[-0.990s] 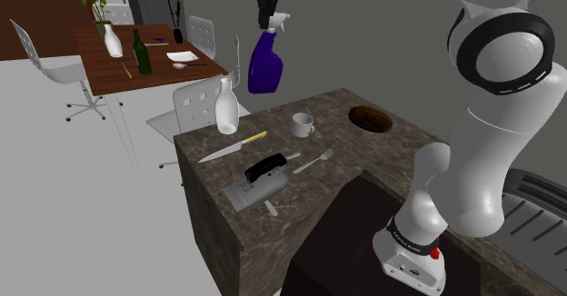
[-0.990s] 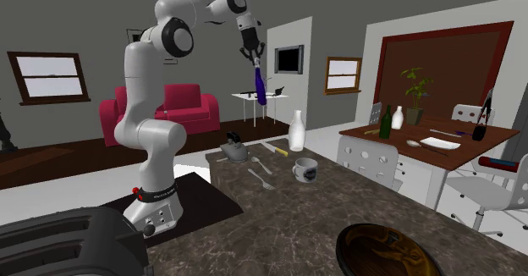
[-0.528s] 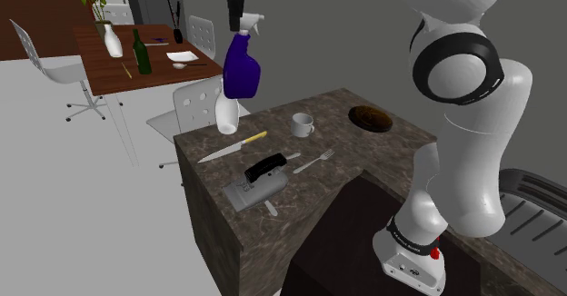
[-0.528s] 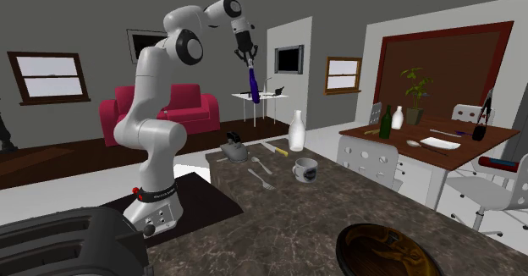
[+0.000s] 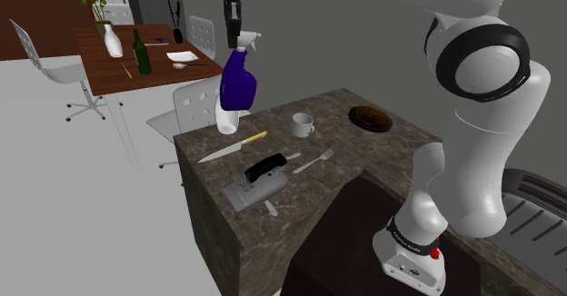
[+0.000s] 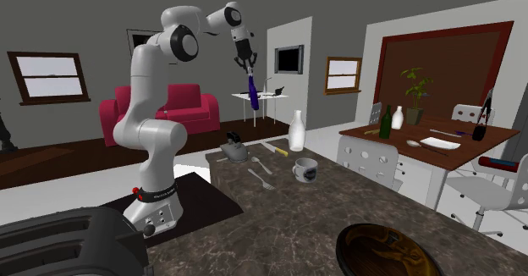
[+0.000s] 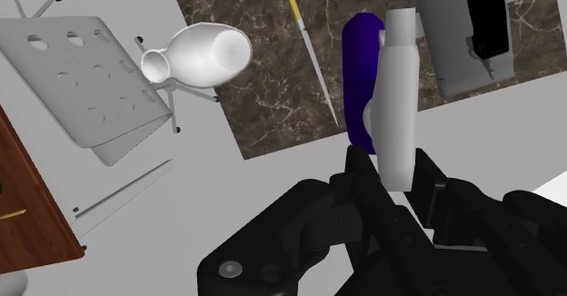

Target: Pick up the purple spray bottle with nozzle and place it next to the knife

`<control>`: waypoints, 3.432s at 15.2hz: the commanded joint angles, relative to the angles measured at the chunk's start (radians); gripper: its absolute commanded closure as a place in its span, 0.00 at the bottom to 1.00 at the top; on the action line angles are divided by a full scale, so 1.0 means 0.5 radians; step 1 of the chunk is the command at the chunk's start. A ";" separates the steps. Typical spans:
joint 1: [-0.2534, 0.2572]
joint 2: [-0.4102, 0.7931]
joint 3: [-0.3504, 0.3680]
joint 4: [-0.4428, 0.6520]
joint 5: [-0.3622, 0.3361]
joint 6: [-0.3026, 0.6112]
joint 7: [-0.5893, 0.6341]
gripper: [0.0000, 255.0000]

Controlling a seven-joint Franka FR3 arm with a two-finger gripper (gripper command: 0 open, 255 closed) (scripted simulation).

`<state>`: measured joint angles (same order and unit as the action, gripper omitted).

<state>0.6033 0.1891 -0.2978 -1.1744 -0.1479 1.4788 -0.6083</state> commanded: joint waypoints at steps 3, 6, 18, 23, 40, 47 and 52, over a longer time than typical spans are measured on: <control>0.016 -0.077 0.005 -0.216 -0.024 0.139 0.034 1.00; 0.024 -0.120 0.009 -0.356 -0.038 0.235 0.058 1.00; 0.037 -0.223 0.015 -0.811 -0.077 0.583 0.138 1.00; 0.038 -0.240 0.015 -0.965 -0.088 0.718 0.166 1.00; 0.031 -0.208 0.010 -1.381 -0.112 1.159 0.246 1.00; 0.026 -0.158 0.007 -1.511 -0.115 1.335 0.273 1.00; 0.024 -0.142 0.007 -1.540 -0.116 1.380 0.280 1.00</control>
<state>0.6153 0.1179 -0.2944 -1.9439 -0.2056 2.1674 -0.4685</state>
